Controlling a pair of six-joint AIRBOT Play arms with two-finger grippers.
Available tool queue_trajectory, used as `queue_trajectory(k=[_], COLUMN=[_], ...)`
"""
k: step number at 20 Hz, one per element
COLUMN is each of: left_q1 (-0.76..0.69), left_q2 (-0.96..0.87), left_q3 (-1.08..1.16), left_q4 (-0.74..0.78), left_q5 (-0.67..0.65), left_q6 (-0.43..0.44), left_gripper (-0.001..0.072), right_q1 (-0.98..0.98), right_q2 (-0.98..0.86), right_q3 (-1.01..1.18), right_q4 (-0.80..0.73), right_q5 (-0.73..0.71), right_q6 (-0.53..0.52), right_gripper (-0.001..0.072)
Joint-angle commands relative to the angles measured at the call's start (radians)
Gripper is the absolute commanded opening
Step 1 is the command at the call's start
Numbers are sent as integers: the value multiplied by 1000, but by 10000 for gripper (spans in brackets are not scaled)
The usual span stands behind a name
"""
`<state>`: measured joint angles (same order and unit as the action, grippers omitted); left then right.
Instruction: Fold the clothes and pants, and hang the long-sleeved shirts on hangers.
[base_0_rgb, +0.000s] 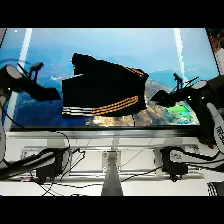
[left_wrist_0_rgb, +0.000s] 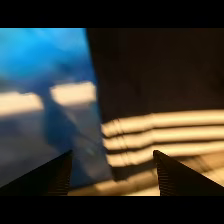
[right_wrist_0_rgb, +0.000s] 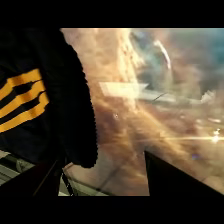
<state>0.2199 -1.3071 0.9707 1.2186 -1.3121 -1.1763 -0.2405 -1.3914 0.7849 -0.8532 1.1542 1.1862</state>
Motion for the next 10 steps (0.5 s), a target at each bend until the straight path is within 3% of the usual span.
queue_trajectory(k=[1,6,9,10], left_q1=[73,207,251,251], left_q2=[13,51,56,56], left_q3=[-150,-256,-356,-389], left_q4=[-120,-141,-270,-300], left_q5=[-7,7,42,62], left_q6=[90,124,182,202], left_gripper=[538,539,539,539], right_q1=[55,88,98,105], right_q2=[-84,-130,-130,-130], right_q3=[-45,-45,-45,-45], right_q4=[119,154,164,164], right_q5=[-21,-18,-25,-34], right_q6=[-3,-13,-29,-31], right_gripper=[550,545,317,282])
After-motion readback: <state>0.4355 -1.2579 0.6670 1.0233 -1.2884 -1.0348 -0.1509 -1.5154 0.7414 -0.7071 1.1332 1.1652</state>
